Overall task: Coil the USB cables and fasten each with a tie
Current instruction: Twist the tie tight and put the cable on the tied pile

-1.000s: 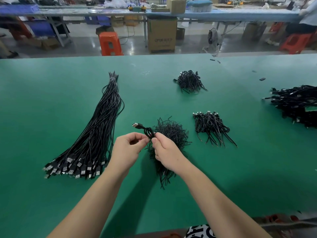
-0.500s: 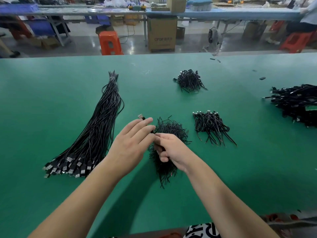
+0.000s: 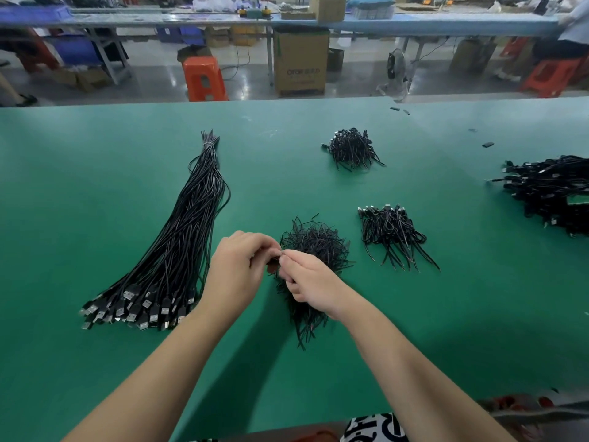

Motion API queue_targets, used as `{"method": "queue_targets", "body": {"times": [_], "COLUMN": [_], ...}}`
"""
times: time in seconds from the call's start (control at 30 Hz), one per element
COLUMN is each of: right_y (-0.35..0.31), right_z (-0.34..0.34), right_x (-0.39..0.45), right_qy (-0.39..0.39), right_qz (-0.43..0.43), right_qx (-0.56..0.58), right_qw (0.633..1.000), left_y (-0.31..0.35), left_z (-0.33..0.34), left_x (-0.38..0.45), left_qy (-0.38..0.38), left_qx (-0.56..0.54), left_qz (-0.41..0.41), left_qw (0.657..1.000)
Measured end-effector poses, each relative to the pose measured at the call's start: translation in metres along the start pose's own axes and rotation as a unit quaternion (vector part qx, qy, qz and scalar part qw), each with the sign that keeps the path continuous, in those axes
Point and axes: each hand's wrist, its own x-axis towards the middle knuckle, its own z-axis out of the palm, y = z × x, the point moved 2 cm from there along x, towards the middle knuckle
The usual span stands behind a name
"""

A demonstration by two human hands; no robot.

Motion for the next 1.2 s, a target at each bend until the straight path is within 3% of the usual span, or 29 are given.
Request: {"method": "queue_targets", "body": {"times": [0.1, 0.23, 0.5, 0.67, 0.8, 0.97, 1.2], "right_y": [-0.002, 0.001, 0.007, 0.004, -0.001, -0.007, -0.010], "right_z": [0.001, 0.003, 0.004, 0.005, 0.002, 0.001, 0.003], "right_x": [-0.002, -0.002, -0.009, -0.012, -0.015, -0.013, -0.016], "right_qy": [0.029, 0.110, 0.172, 0.180, 0.187, 0.197, 0.186], "right_qz": [-0.047, -0.132, -0.232, -0.258, -0.274, -0.290, -0.319], "right_qx": [-0.096, -0.268, -0.290, -0.314, -0.379, -0.447, -0.501], "right_qw": [0.994, 0.948, 0.912, 0.896, 0.864, 0.823, 0.782], "left_y": [-0.003, -0.004, -0.008, -0.009, -0.011, -0.003, 0.000], "left_z": [0.002, 0.004, 0.008, 0.003, -0.005, -0.010, -0.014], "left_x": [0.000, 0.003, 0.001, 0.005, 0.010, 0.014, 0.018], "left_qy": [-0.019, -0.040, -0.111, -0.133, -0.101, -0.120, -0.213], "left_qx": [-0.074, -0.131, -0.240, -0.248, -0.127, -0.099, -0.061], "left_qz": [-0.117, -0.195, -0.292, -0.306, -0.267, -0.237, -0.220], "left_qw": [0.990, 0.971, 0.919, 0.910, 0.950, 0.959, 0.950]}}
